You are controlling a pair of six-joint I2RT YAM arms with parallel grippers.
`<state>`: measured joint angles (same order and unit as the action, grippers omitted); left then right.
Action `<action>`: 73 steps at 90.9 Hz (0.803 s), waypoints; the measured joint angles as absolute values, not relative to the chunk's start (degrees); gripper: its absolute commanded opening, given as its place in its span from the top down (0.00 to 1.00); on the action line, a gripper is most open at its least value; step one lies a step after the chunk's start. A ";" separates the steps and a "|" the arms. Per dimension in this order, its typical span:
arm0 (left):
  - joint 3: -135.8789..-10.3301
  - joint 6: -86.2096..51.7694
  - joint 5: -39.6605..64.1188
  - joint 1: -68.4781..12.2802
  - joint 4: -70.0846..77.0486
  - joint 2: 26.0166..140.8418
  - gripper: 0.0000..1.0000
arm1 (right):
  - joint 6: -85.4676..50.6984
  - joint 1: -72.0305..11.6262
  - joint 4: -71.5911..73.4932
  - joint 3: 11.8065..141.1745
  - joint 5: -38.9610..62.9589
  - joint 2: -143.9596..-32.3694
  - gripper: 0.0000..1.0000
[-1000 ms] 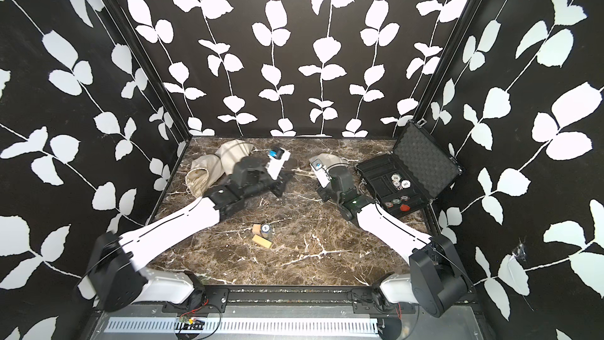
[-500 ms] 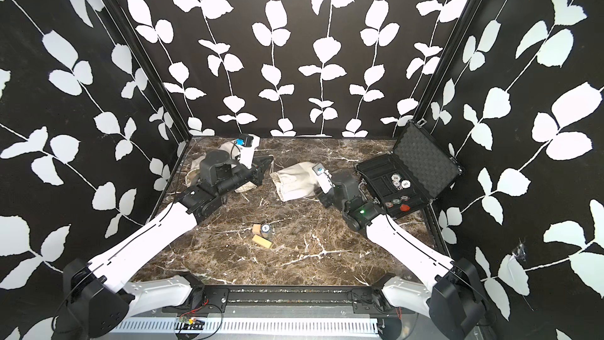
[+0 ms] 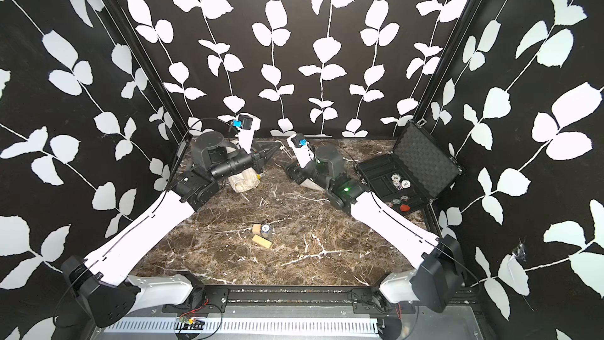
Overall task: Close the soil bag
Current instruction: Frap the soil bag at the center of the board.
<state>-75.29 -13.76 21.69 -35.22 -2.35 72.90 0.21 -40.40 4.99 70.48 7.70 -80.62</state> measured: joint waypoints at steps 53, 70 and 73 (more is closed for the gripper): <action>-81.25 -8.43 9.85 -32.16 -14.87 70.24 1.00 | 5.10 -37.91 -5.61 65.49 -8.34 -83.02 0.72; -84.62 -8.14 6.63 -26.81 -17.91 68.73 1.00 | 7.05 -29.78 -12.88 59.27 -17.10 -77.87 0.78; -85.54 -8.14 6.48 -26.37 -18.20 68.73 1.00 | 8.05 -29.02 -14.02 59.61 -18.15 -77.03 0.80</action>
